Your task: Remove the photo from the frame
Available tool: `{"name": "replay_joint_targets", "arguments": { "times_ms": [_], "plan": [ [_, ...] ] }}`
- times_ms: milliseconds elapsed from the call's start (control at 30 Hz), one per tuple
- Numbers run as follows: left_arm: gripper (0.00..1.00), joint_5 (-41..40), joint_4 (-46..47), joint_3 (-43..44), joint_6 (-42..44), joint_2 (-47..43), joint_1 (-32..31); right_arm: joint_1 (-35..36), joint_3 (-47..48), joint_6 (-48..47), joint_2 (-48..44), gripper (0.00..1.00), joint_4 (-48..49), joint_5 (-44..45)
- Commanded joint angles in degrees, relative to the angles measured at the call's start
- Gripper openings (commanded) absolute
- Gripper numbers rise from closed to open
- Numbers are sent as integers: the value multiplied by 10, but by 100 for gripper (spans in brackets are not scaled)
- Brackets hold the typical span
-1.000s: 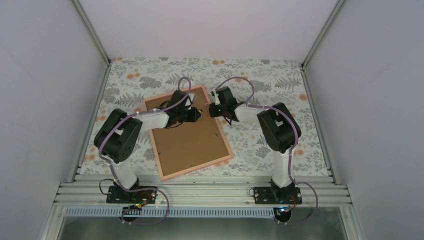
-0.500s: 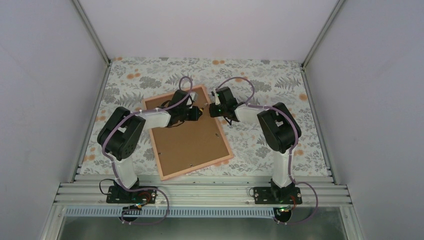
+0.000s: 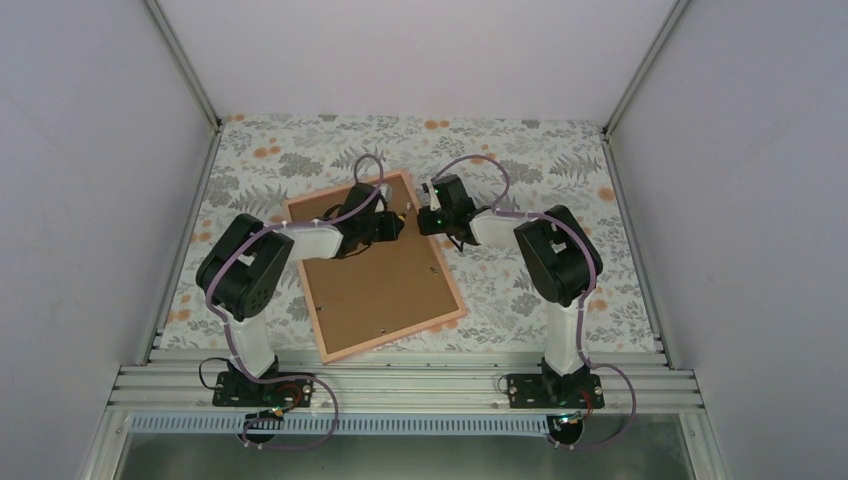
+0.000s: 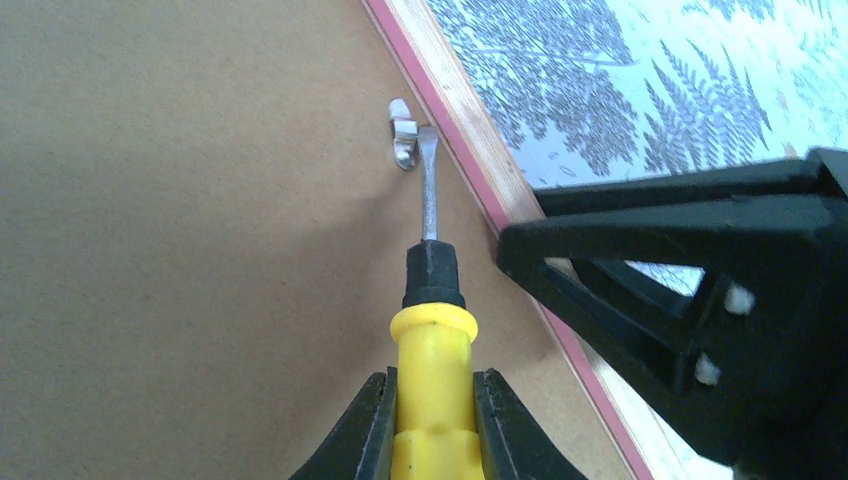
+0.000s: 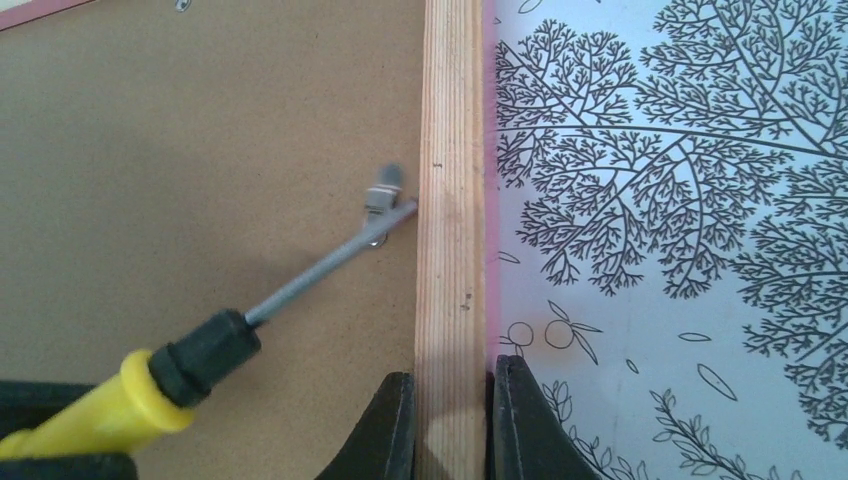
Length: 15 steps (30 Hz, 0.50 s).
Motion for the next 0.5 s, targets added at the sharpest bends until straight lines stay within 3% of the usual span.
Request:
{"name": "replay_joint_targets", "arguments": {
  "times_ms": [0, 467],
  "plan": [
    [2, -78, 23, -18, -45, 13, 9, 2, -24, 11, 3, 4, -36, -42],
    [2, -78, 24, -42, -63, -15, 0, 2, -26, 15, 1, 4, -36, -39]
  ]
}}
